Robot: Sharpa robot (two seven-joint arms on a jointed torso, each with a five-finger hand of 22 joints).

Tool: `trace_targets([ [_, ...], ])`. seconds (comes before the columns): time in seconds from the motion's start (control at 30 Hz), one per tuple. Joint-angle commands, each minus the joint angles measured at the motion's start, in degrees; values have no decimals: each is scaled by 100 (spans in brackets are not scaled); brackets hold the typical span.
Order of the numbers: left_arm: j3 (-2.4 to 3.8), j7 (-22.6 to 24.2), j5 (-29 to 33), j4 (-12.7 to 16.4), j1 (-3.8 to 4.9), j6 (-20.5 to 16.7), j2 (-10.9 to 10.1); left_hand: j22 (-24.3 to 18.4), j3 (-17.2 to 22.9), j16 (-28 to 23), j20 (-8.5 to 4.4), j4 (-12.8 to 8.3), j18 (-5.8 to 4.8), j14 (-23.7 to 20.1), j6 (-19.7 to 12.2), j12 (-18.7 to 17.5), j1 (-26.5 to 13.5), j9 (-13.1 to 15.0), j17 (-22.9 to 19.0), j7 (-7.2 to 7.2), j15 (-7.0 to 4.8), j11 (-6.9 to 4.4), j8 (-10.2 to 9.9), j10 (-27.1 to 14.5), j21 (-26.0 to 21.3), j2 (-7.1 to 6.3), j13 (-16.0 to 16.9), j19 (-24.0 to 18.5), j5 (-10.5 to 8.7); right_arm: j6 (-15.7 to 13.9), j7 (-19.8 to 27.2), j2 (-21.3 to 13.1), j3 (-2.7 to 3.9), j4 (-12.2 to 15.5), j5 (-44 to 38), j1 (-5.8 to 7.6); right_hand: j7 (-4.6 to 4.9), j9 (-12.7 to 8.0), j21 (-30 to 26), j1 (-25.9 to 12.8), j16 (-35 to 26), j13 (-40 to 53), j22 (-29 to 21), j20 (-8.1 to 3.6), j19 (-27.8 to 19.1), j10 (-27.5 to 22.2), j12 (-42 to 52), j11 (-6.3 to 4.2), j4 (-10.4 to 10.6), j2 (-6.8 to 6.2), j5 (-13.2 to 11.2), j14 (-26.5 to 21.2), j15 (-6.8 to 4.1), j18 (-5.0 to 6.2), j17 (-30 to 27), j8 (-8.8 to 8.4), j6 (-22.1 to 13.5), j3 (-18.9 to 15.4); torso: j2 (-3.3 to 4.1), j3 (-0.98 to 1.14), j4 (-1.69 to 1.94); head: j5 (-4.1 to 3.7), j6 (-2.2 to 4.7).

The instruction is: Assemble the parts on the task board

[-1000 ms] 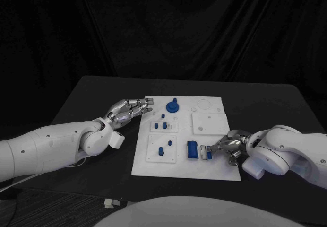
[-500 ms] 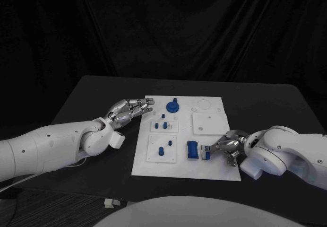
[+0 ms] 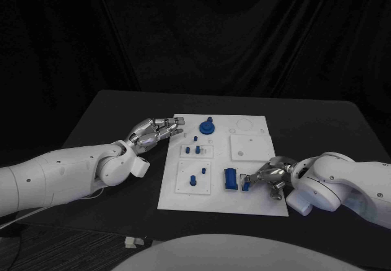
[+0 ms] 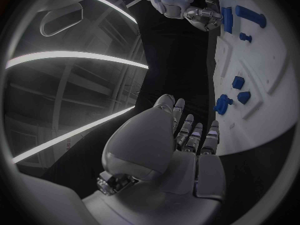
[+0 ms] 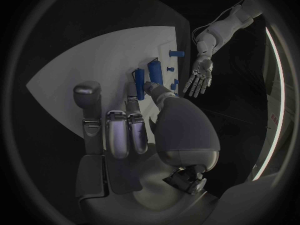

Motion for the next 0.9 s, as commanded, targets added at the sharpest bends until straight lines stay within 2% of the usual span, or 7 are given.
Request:
trace_targets([
  [0.03, 5, 65, 32, 0, -8, 81, 22, 2, 24, 8, 12, 22, -87, 3, 2, -15, -24, 1, 8, 55, 46, 2, 32, 35, 27, -22, 5, 43, 31, -91, -92, 2, -16, -12, -132, -36, 9, 20, -30, -85, -25, 1510, 512, 3, -40, 609, 20, 22, 6, 4, -115, 442, -3, 115, 609, 17, -50, 34, -1, -2, -4, -4, 0],
  [0.47, 5, 44, 32, -11, -14, 103, 35, 1, 37, 10, 12, 29, -97, 6, 0, -30, -31, 1, 8, 55, 46, 1, 32, 32, 28, -27, 3, 47, 35, -101, -63, 5, -16, 14, -281, -44, 13, 39, -37, -66, -29, 1510, 511, 7, -42, 609, 20, 26, -20, 15, -193, 441, 0, 115, 600, 19, -93, 48, 2, 0, -4, 4, 0],
  [0.57, 5, 38, 32, -11, -14, 110, 35, 1, 37, 10, 12, 29, -97, 6, 0, -30, -31, 1, 8, 55, 46, 1, 32, 32, 28, -27, 3, 47, 35, -81, -60, 6, -16, 20, -346, -45, 26, 92, -47, -92, -26, 1510, 510, 14, -48, 609, 20, 38, -18, 12, -579, 443, 11, 115, 605, 81, -161, -5, -1, -1, -2, 6, 0],
  [0.77, 5, 16, 32, -14, -16, 129, 40, -1, 40, 13, 12, 31, -100, 7, -1, -29, -33, 1, 9, 56, 47, 0, 32, 32, 28, -26, 3, 47, 35, 8, -59, 13, -16, 39, -425, -46, 37, 128, -78, -39, -28, 1510, 504, 20, -55, 609, 20, 47, -66, -1, -673, 441, 16, 119, 598, 121, -233, -18, -2, 0, -2, 3, 0],
  [0.8, 5, 14, 32, -16, -17, 131, 41, -1, 40, 13, 12, 31, -100, 7, -1, -29, -33, 1, 9, 56, 47, 0, 32, 32, 28, -26, 3, 47, 35, 18, -59, 14, -16, 41, -431, -46, 48, 152, -86, -46, -33, 1510, 503, 26, -59, 609, 20, 56, -63, -5, -803, 439, 25, 119, 587, 149, -276, -48, -2, -1, -2, 1, 0],
  [0.9, 5, 8, 32, -18, -18, 135, 43, -1, 40, 13, 12, 31, -100, 7, -1, -29, -33, 1, 9, 56, 47, 0, 32, 32, 28, -26, 3, 47, 35, 39, -59, 15, -16, 43, -441, -47, 57, 196, -86, -58, -30, 1510, 504, 35, -59, 609, 20, 66, -49, -5, -990, 440, 34, 118, 590, 206, -332, -97, -2, -1, -2, 5, 0],
])
